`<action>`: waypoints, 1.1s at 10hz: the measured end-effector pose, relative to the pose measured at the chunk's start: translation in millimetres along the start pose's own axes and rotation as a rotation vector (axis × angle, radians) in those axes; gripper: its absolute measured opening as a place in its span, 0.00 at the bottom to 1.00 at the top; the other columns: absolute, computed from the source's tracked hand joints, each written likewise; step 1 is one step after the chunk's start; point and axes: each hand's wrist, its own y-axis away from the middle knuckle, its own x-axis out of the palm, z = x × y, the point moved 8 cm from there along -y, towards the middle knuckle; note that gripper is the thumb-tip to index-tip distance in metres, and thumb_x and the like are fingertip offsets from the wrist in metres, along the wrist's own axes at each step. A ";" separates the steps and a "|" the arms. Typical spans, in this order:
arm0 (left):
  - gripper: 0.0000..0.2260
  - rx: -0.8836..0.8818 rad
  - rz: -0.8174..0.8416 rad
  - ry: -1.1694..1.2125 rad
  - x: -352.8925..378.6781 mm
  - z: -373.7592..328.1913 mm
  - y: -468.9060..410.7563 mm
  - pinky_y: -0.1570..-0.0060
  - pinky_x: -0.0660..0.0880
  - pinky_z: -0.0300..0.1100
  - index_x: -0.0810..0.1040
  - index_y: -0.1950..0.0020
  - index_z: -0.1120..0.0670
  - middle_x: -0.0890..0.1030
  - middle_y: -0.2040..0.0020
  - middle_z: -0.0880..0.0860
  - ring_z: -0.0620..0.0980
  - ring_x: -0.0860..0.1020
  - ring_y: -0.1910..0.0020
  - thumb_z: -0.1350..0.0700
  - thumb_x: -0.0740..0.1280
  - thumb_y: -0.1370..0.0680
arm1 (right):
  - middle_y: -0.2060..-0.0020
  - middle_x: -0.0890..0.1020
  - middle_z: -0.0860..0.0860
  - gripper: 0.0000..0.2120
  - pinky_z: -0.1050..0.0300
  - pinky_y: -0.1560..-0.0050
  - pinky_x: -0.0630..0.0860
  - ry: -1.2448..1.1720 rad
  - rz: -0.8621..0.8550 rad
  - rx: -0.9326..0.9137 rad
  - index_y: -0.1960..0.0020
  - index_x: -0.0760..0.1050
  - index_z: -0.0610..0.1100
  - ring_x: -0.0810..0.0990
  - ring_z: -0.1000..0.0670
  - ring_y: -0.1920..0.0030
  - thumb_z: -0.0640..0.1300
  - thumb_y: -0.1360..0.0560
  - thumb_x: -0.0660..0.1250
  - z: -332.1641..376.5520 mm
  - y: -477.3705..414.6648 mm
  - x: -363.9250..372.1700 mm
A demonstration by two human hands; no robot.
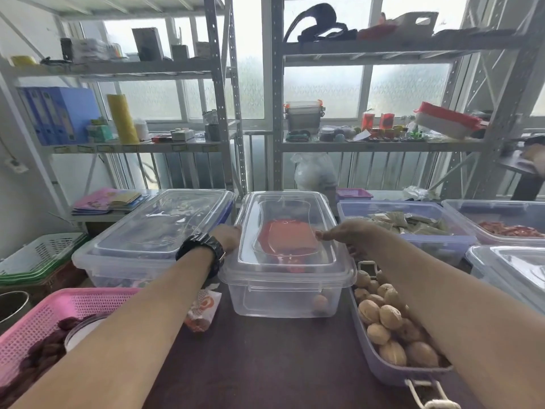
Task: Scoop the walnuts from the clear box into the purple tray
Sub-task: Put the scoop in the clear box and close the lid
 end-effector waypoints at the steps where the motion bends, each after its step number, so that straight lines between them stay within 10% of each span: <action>1: 0.20 -0.014 0.026 0.072 -3.7 -1.4 -5.2 0.38 0.70 0.50 0.73 0.34 0.69 0.79 0.44 0.65 0.63 0.75 0.43 0.55 0.55 0.16 | 0.41 0.76 0.39 0.24 0.50 0.45 0.77 -0.031 -0.053 -0.018 0.36 0.73 0.35 0.78 0.39 0.42 0.49 0.25 0.70 9.5 -0.3 -7.7; 2: 0.21 -0.039 0.052 0.135 -0.3 -2.0 -16.1 0.38 0.69 0.47 0.70 0.30 0.68 0.75 0.59 0.55 0.55 0.73 0.52 0.53 0.55 0.16 | 0.52 0.75 0.45 0.19 0.56 0.54 0.73 -0.070 -0.039 -0.063 0.34 0.72 0.35 0.75 0.46 0.53 0.40 0.24 0.67 19.3 -0.9 -7.2; 4: 0.24 -0.056 0.000 0.242 9.1 8.6 -30.2 0.35 0.70 0.49 0.72 0.31 0.67 0.74 0.32 0.66 0.62 0.73 0.33 0.48 0.57 0.16 | 0.65 0.74 0.50 0.18 0.64 0.75 0.73 -0.165 -0.036 -0.046 0.35 0.73 0.35 0.73 0.53 0.69 0.37 0.24 0.67 10.4 -5.0 -7.0; 6: 0.30 -0.134 -0.066 0.266 8.3 14.9 -26.3 0.41 0.71 0.47 0.66 0.26 0.63 0.74 0.32 0.62 0.59 0.76 0.39 0.42 0.58 0.19 | 0.39 0.77 0.37 0.24 0.44 0.39 0.75 -0.054 -0.122 -0.007 0.35 0.71 0.34 0.77 0.39 0.41 0.44 0.26 0.71 8.9 -9.3 -10.8; 9: 0.26 -0.041 0.155 0.237 17.0 6.4 -32.2 0.30 0.67 0.52 0.68 0.27 0.65 0.71 0.29 0.65 0.62 0.70 0.30 0.46 0.52 0.16 | 0.44 0.79 0.39 0.22 0.48 0.44 0.78 -0.030 -0.112 -0.008 0.37 0.74 0.35 0.80 0.41 0.48 0.46 0.26 0.71 8.9 -7.9 -9.4; 10: 0.29 -0.054 -0.035 0.106 0.5 2.5 -20.2 0.35 0.70 0.49 0.68 0.28 0.65 0.75 0.32 0.63 0.60 0.75 0.34 0.42 0.56 0.18 | 0.52 0.81 0.41 0.18 0.63 0.66 0.76 -0.052 -0.084 -0.051 0.37 0.74 0.35 0.75 0.52 0.67 0.40 0.25 0.69 12.2 -6.8 -10.4; 11: 0.28 -0.059 -0.233 -0.192 -14.2 -8.6 -10.4 0.41 0.74 0.51 0.67 0.29 0.64 0.75 0.33 0.62 0.60 0.77 0.37 0.43 0.57 0.18 | 0.39 0.77 0.39 0.19 0.56 0.52 0.78 0.078 -0.122 -0.081 0.37 0.75 0.37 0.80 0.46 0.53 0.48 0.24 0.68 14.1 -8.5 -12.2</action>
